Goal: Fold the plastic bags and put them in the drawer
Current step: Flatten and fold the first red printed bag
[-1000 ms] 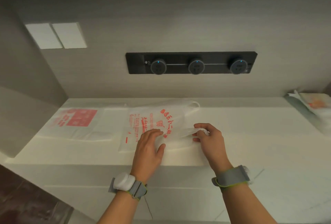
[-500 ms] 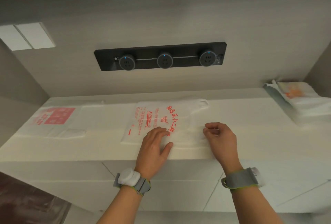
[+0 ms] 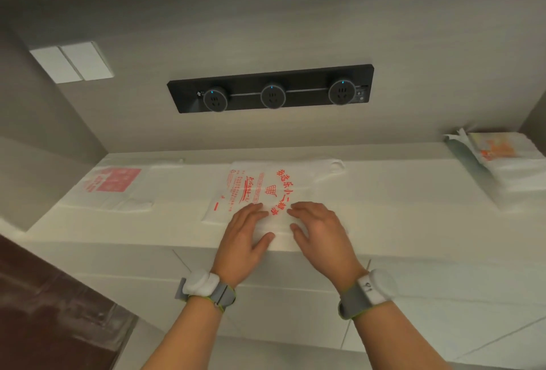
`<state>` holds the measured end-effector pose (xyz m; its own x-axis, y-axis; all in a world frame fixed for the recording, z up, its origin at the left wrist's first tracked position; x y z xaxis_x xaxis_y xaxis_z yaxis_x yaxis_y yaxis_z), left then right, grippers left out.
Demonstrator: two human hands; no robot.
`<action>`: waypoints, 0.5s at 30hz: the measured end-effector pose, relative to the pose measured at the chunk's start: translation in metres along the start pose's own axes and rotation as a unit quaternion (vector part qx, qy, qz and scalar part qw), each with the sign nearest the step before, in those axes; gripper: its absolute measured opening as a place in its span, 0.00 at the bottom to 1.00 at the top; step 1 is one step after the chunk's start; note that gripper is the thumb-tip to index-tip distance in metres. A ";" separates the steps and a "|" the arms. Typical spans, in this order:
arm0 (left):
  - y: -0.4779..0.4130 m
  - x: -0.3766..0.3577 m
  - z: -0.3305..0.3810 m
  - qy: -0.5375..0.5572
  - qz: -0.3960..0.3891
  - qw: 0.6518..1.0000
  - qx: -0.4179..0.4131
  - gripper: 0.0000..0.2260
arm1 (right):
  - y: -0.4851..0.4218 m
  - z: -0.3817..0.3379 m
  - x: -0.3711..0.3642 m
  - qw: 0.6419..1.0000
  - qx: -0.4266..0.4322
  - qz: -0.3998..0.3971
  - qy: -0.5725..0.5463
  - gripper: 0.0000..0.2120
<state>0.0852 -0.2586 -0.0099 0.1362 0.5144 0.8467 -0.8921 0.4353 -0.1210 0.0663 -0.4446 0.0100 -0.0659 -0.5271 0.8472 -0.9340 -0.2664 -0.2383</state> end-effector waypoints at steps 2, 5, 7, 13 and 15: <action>0.003 0.005 -0.011 -0.024 -0.012 0.999 0.024 0.27 | -0.002 -0.005 -0.013 0.998 0.018 -0.044 0.030 0.17; 0.011 0.008 -0.023 -0.053 -0.045 0.996 0.058 0.35 | 0.000 -0.004 -0.024 0.996 0.001 -0.077 0.054 0.22; 0.019 0.007 -0.025 -0.069 -0.055 0.994 0.059 0.37 | 0.006 -0.002 -0.027 0.996 -0.005 -0.066 0.060 0.23; 0.036 0.000 -0.026 -0.092 -0.020 0.995 0.018 0.26 | 0.026 0.005 -0.023 0.997 0.021 -0.030 0.070 0.21; 0.042 -0.003 -0.024 -0.100 0.002 0.995 0.000 0.24 | 0.032 0.007 -0.023 0.996 0.043 -0.019 0.074 0.19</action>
<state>0.0574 -0.2242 -0.0298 0.0446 0.3582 0.9326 -0.8925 0.4337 -0.1239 0.0409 -0.4471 -0.0203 -0.0870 -0.3928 0.9155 -0.9038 -0.3554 -0.2384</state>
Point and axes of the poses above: each hand's wrist, its own y-axis away from the middle knuckle, its own x-axis out of the back of the hand, z = x × y, the point moved 5 cm from there along -y, towards the middle knuckle, and after that the axes turned 15 degrees about -z, right-handed, at the moved point
